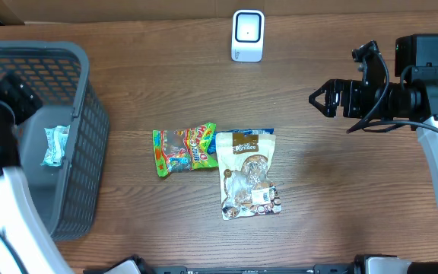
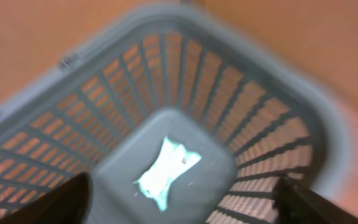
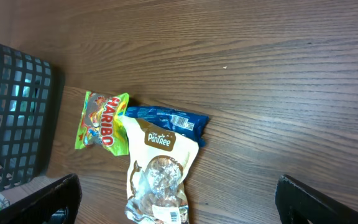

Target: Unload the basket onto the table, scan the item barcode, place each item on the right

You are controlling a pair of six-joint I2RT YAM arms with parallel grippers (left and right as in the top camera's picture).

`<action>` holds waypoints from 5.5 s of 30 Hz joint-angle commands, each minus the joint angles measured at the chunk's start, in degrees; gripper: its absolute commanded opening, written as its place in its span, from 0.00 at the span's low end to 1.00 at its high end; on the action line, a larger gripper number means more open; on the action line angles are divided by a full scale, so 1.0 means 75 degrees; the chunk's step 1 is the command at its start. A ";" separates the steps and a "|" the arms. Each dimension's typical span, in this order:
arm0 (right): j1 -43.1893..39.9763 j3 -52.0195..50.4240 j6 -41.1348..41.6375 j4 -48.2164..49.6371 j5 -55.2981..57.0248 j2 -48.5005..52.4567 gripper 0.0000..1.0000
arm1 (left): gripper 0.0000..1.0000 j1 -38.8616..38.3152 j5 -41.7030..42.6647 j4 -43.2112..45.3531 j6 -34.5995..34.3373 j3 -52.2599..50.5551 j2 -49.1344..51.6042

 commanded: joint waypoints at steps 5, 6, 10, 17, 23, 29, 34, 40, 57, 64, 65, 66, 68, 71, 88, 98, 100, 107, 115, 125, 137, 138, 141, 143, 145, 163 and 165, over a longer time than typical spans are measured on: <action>0.0032 -0.0020 -0.0009 0.0058 0.0017 -0.0003 1.00 | 0.89 0.0501 0.1017 0.0140 0.2098 -0.0213 0.2914; 0.0032 -0.0020 -0.0009 0.0064 0.0017 -0.0003 1.00 | 0.89 0.0542 0.1037 0.0160 0.2122 -0.0213 0.3410; 0.0032 -0.0020 -0.0009 0.0061 0.0017 -0.0003 1.00 | 0.87 0.0554 0.0944 0.0265 0.2238 -0.0213 0.4415; 0.0032 -0.0020 -0.0009 0.0064 0.0015 -0.0003 1.00 | 0.62 0.0554 0.0842 0.0425 0.2343 -0.0216 0.5563; 0.0032 -0.0020 -0.0009 0.0058 0.0015 -0.0003 1.00 | 0.47 0.0554 0.0839 0.0405 0.2256 -0.0388 0.5989; 0.0032 -0.0020 -0.0009 0.0058 0.0015 -0.0003 1.00 | 0.04 0.0562 0.0831 0.0137 0.2078 -0.0303 0.5925; 0.0032 -0.0020 -0.0009 0.0058 0.0015 -0.0003 1.00 | 0.04 0.0568 0.0816 -0.1049 0.1582 0.1163 0.5485; 0.0032 -0.0020 -0.0006 0.0055 0.0015 -0.0003 1.00 | 0.04 0.0446 0.1035 -0.3378 0.1137 0.4986 0.3995; 0.0032 -0.0020 -0.0006 0.0140 0.0015 -0.0003 1.00 | 0.04 -0.6566 0.3086 -0.4033 0.0903 0.0819 0.2186; 0.0032 -0.0020 -0.0009 0.0184 0.0015 -0.0003 1.00 | 0.04 -0.8282 0.1338 -0.1303 -0.1070 -0.3244 0.2186; 0.0032 -0.0020 -0.0009 0.0204 0.0015 -0.0003 1.00 | 0.09 -0.8294 0.1343 -0.0702 -0.1067 -0.3634 0.2186; 0.0032 -0.0020 -0.0006 0.0204 0.0015 -0.0003 1.00 | 0.21 -0.8291 0.1349 -0.0417 -0.1070 -0.3800 0.2186; 0.0032 -0.0020 -0.0006 0.0172 0.0012 -0.0003 1.00 | 0.55 -0.8256 0.1352 0.0017 -0.1055 -0.3870 0.2183; 0.0032 -0.0020 -0.0006 0.0114 0.0012 -0.0003 1.00 | 0.67 -0.8212 0.1376 0.0157 -0.0982 -0.3605 0.2180; 0.0032 -0.0020 -0.0006 0.0160 0.0012 -0.0003 1.00 | 0.59 -0.3235 0.0251 -0.0344 0.1629 -0.3366 0.1789; 0.0038 -0.0020 -0.0006 0.0256 -0.0050 -0.0003 1.00 | 0.50 -0.1300 0.0201 0.0108 0.2821 -0.3366 0.1789; 0.0038 -0.0020 -0.0006 0.0254 -0.0047 -0.0003 1.00 | 0.50 -0.1183 0.0157 0.0160 0.2935 -0.3366 0.1789; 0.0038 -0.0020 -0.0009 0.0230 -0.0044 -0.0003 1.00 | 0.51 -0.1189 0.0128 -0.0213 0.1856 -0.3366 0.1789; 0.0038 -0.0020 -0.0012 0.0259 -0.0044 -0.0003 1.00 | 0.47 -0.1180 0.0058 -0.1894 0.0087 -0.3369 0.1778; 0.0038 -0.0020 -0.0012 0.0236 -0.0041 -0.0003 1.00 | 0.42 -0.1177 -0.0938 -0.2229 -0.1708 -0.3378 0.1760; 0.0038 -0.0020 -0.0012 0.0236 -0.0041 -0.0003 1.00 | 0.52 -0.1364 0.1874 -0.0804 0.0831 -0.3375 0.1658; 0.0038 -0.0020 -0.0012 0.0236 -0.0041 -0.0003 1.00 | 0.59 -0.1495 0.3118 -0.0495 0.1614 -0.3375 0.1617; 0.0038 -0.0020 -0.0012 0.0242 -0.0044 -0.0003 1.00 | 0.91 -0.1918 0.4852 0.0050 0.2553 -0.3354 0.1571; 0.0038 -0.0020 -0.0012 0.0254 -0.0044 -0.0003 1.00 | 0.95 -0.2273 0.4899 0.0364 0.2541 -0.3264 0.1571; 0.0038 -0.0020 -0.0009 0.0283 -0.0044 -0.0003 1.00 | 0.98 -0.2757 0.4803 0.0472 0.2500 -0.2824 0.1571; 0.0988 -0.0385 0.0221 -0.0204 0.0274 0.0740 0.96 | 1.00 -0.3235 0.3430 -0.1026 0.0458 0.1204 0.1644; 0.1064 -0.0711 0.0221 -0.0119 0.0274 0.0775 0.96 | 1.00 -0.3235 0.3430 -0.1058 0.0458 0.1204 0.1649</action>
